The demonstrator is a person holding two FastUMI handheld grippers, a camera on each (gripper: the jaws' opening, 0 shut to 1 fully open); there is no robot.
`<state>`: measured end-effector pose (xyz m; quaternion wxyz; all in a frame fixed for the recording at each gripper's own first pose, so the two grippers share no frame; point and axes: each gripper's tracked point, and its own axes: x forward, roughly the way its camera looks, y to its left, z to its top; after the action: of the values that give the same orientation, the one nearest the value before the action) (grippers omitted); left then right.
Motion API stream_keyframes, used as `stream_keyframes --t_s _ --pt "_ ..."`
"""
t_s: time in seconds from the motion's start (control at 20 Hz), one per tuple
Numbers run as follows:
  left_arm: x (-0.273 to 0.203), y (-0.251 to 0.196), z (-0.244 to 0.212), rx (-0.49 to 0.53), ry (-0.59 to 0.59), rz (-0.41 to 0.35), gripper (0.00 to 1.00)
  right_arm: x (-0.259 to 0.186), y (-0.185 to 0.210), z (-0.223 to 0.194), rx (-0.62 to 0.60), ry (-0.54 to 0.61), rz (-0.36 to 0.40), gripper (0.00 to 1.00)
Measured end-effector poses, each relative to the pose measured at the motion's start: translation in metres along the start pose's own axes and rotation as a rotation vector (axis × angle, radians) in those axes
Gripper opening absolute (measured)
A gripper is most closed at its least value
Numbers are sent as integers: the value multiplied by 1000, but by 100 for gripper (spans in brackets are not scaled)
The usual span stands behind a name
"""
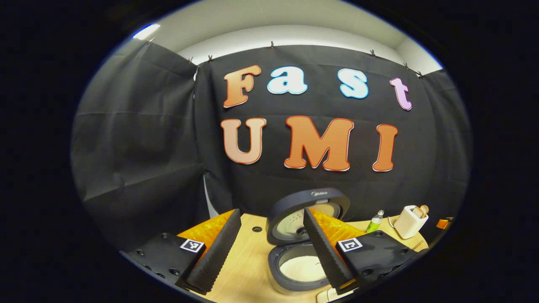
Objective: Close the left gripper, press the button to open the rice cooker; take a wooden spoon from the chopstick holder with the right hand, scoop a spoonful of rice and pour it into the rice cooker, then put the wooden spoon back into the chopstick holder.
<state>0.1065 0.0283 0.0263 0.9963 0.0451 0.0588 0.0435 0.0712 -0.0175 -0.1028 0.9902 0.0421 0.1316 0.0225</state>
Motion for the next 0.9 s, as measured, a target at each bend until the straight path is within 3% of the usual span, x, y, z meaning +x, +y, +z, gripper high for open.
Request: stream_keyframes --t_s 0.4,0.65,0.9 --pt "117 -73 45 1 20 -101 100 -26 1 23 0 -44 7 95" --pt "174 -92 16 11 96 -111 99 -35 -5 22 2 -40 -8 95" --pt "193 -86 -24 -31 174 -93 99 -35 -8 34 -10 -58 -20 95"
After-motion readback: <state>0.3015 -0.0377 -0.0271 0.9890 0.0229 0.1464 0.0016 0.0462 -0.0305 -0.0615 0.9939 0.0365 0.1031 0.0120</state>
